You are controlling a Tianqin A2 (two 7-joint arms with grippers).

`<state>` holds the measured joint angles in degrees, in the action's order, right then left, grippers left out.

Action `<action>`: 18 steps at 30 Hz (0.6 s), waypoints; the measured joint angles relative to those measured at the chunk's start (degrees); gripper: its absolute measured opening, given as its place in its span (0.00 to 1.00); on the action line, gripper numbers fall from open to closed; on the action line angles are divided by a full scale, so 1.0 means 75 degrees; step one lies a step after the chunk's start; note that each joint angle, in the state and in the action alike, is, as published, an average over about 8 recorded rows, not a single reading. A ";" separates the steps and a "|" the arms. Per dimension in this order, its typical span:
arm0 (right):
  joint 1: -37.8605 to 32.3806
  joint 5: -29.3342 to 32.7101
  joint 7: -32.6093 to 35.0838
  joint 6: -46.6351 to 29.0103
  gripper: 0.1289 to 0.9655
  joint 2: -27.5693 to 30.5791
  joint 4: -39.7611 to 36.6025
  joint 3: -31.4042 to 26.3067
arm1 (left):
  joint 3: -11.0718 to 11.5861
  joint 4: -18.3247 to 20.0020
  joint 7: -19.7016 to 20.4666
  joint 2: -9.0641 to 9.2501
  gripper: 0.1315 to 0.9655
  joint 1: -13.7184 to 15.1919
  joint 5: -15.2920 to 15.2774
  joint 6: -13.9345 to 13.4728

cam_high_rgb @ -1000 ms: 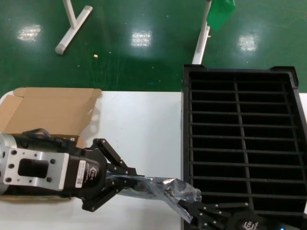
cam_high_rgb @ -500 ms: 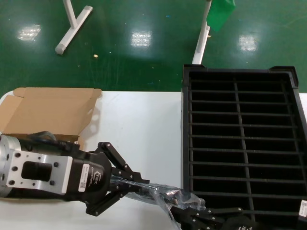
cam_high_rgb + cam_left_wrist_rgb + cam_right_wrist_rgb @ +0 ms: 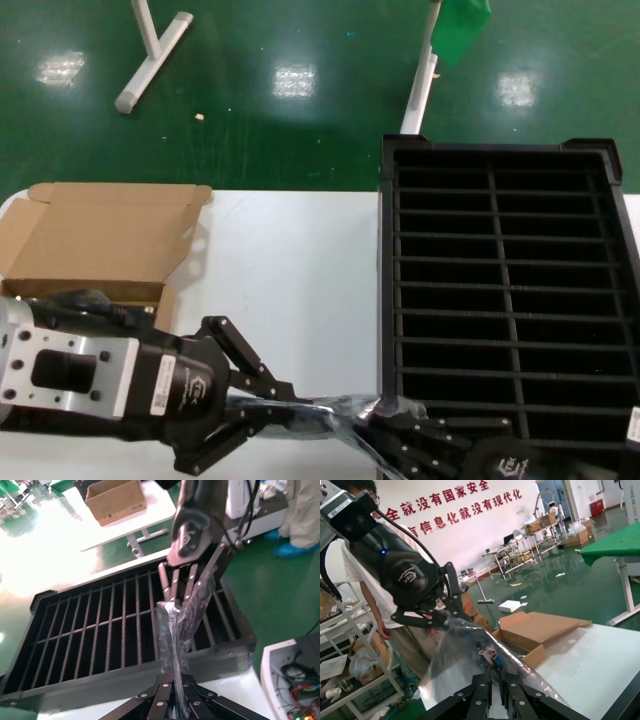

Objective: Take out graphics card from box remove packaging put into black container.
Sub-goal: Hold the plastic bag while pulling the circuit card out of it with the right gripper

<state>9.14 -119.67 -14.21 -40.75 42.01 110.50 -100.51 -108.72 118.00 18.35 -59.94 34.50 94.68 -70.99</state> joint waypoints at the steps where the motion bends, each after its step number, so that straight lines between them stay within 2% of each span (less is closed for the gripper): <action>1: -0.0009 -0.0010 0.0032 -0.0016 0.04 -0.0018 -0.0011 0.0009 | 0.0009 0.0000 0.0010 -0.0015 0.01 -0.0001 0.0067 -0.0026; 6: -0.0057 -0.0073 0.0137 -0.0105 0.09 -0.0095 -0.0046 0.0033 | 0.0047 0.0000 0.0032 -0.0073 0.01 0.0001 0.0292 -0.0106; 12: -0.0056 -0.0163 0.0211 -0.0228 0.11 -0.0143 -0.0036 0.0049 | 0.0061 0.0000 -0.0014 -0.0069 0.01 0.0010 0.0303 -0.0066; 18: 0.0030 -0.0280 0.0306 -0.0410 0.24 -0.0135 -0.0031 0.0101 | 0.0047 0.0000 -0.0079 0.0020 0.01 0.0063 0.0280 0.0010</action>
<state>9.36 -121.77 -11.91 -43.82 41.00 110.26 -99.75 -108.37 118.00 17.76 -59.79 34.98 96.78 -70.91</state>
